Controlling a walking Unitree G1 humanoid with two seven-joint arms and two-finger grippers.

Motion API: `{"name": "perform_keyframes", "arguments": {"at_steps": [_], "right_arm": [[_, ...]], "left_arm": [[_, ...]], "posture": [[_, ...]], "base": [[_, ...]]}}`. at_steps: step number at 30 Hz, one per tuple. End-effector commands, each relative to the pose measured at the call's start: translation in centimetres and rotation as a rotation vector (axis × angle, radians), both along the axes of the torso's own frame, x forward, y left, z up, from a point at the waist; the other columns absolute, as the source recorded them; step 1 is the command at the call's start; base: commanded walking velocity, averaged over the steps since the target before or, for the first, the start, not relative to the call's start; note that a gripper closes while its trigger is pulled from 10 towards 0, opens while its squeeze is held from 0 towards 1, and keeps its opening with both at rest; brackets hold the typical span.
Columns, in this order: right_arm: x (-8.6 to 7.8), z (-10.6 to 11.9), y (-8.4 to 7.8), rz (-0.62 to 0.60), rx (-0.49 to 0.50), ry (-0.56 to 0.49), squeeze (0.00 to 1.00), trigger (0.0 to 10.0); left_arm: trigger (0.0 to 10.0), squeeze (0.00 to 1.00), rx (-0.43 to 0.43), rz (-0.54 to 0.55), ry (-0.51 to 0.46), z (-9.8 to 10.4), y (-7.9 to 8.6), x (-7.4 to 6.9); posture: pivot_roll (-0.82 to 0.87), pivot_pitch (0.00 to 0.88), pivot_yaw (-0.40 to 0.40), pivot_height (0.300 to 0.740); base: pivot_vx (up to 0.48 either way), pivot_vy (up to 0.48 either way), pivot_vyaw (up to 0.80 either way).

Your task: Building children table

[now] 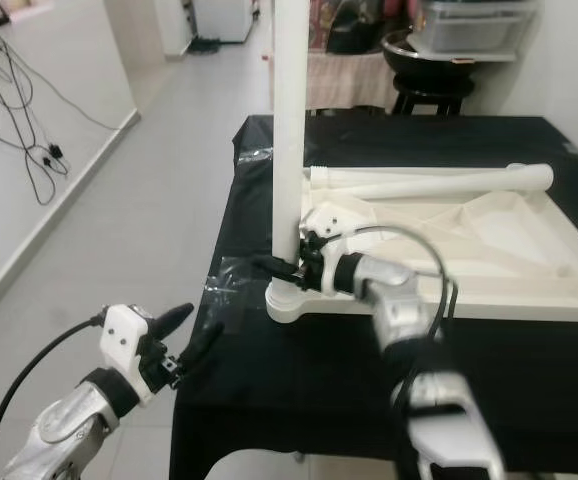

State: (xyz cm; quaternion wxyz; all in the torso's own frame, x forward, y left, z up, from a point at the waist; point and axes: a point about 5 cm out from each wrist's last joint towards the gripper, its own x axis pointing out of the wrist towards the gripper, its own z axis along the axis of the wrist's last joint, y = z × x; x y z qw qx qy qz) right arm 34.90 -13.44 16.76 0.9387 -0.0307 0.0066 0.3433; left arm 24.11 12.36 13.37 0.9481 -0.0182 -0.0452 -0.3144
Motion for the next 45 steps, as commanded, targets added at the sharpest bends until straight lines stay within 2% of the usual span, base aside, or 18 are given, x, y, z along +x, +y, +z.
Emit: {"name": "perform_keyframes", "arguments": {"at_steps": [1, 5, 8, 13, 14, 15, 16, 20, 21, 22, 28, 29, 30, 39, 40, 41, 42, 45], "right_arm": [[-2.3, -3.9, 0.5, -0.206, -0.044, 0.156, 0.00, 0.0], [-2.9, -4.1, 0.7, -0.294, -0.055, 0.139, 0.00, 0.0], [-2.3, -4.3, 0.8, -0.252, -0.113, 0.128, 0.00, 0.0], [-2.5, -4.2, 1.2, -0.248, -0.114, 0.134, 0.00, 0.0], [-2.5, -3.8, 1.4, -0.203, -0.070, 0.157, 0.00, 10.0], [-2.5, -3.8, 1.4, -0.203, -0.070, 0.157, 0.00, 10.0], [-2.6, -2.6, 1.9, -0.128, -0.008, 0.154, 1.00, 10.0], [-2.9, -1.5, 2.4, -0.019, 0.008, 0.130, 1.00, 10.0], [-2.9, -0.1, 2.9, 0.193, 0.003, 0.071, 1.00, 10.0], [-2.8, 0.4, 3.0, 0.267, -0.011, 0.042, 1.00, 10.0], [-1.7, 1.0, 3.1, 0.427, -0.077, 0.030, 1.00, 10.0], [-0.9, 1.1, 2.8, 0.470, -0.130, 0.047, 0.78, 10.0], [-0.1, 1.4, 2.4, 0.507, -0.165, 0.077, 0.00, 10.0], [2.6, 2.6, 0.8, 0.447, -0.185, 0.144, 0.00, 10.0], [2.9, 2.5, 0.4, 0.422, -0.192, 0.152, 0.00, 7.6], [3.1, 2.5, 0.2, 0.407, -0.196, 0.159, 0.00, 8.0], [3.2, 2.5, -0.1, 0.394, -0.190, 0.162, 0.00, 0.0], [3.2, 2.5, -0.3, 0.387, -0.178, 0.161, 0.00, 0.0]], "left_arm": [[10.0, 0.00, 0.010, 0.007, 0.020, -0.4, 0.4, 0.0], [10.0, 0.00, 0.013, 0.017, 0.023, -0.6, 0.7, 0.2], [10.0, 0.00, 0.017, 0.015, 0.020, -0.7, 0.7, 0.4], [10.0, 0.00, 0.015, 0.041, 0.012, -0.7, 0.8, 0.5], [10.0, 0.00, 0.014, 0.043, 0.012, -0.7, 0.8, 0.5], [10.0, 0.00, 0.014, 0.043, 0.012, -0.7, 0.8, 0.5], [10.0, 0.00, 0.013, 0.035, 0.016, -0.7, 0.7, 0.5], [10.0, 0.00, 0.012, 0.026, 0.019, -0.8, 0.6, 0.4], [10.0, 0.00, 0.008, 0.016, 0.021, -0.7, 0.5, 0.4], [10.0, 0.00, 0.007, 0.014, 0.022, -0.7, 0.5, 0.4], [10.0, 0.00, 0.005, 0.013, 0.020, -0.7, 0.4, 0.3], [10.0, 0.00, 0.005, 0.014, 0.019, -0.7, 0.4, 0.3], [10.0, 0.00, 0.004, 0.017, 0.018, -0.7, 0.4, 0.2], [10.0, 0.00, 0.002, 0.018, 0.018, -0.6, 0.2, 0.0], [10.0, 0.00, 0.001, 0.017, 0.018, -0.6, 0.2, 0.0], [10.0, 0.00, 0.001, 0.016, 0.019, -0.6, 0.1, 0.0], [10.0, 0.00, 0.000, 0.015, 0.019, -0.6, 0.1, 0.0], [10.0, 0.00, -0.001, 0.015, 0.019, -0.6, 0.0, 0.0]], "posture": [[-0.09, 0.117, 0.023, 0.740], [-0.11, 0.090, 0.042, 0.740], [-0.09, 0.085, 0.016, 0.740], [-0.09, 0.080, 0.013, 0.740], [-0.09, 0.076, 0.014, 0.740], [-0.09, 0.076, 0.014, 0.740], [-0.09, 0.073, 0.020, 0.740], [-0.09, 0.073, 0.021, 0.740], [-0.09, 0.078, 0.029, 0.740], [-0.09, 0.079, 0.029, 0.740], [-0.07, 0.084, 0.023, 0.740], [-0.07, 0.084, 0.023, 0.740], [-0.06, 0.088, 0.013, 0.740], [-0.05, 0.095, 0.006, 0.740], [-0.05, 0.097, 0.005, 0.740], [-0.05, 0.097, 0.005, 0.740], [-0.05, 0.098, 0.003, 0.740], [-0.05, 0.100, 0.003, 0.740]], "base": [[0.000, 0.000, 0.00], [0.000, 0.000, 0.00], [0.000, 0.000, 0.00], [0.000, 0.000, 0.00], [0.000, 0.000, 0.00], [0.000, 0.000, 0.00], [0.000, 0.000, 0.00], [0.000, 0.000, 0.00], [0.000, 0.000, 0.00], [0.000, 0.000, 0.00], [0.000, 0.000, 0.00], [0.000, 0.000, 0.00], [0.000, 0.000, 0.00], [0.000, 0.000, 0.00], [0.000, 0.000, 0.00], [0.000, 0.000, 0.00], [0.000, 0.000, 0.00], [0.000, 0.000, 0.00]]}}
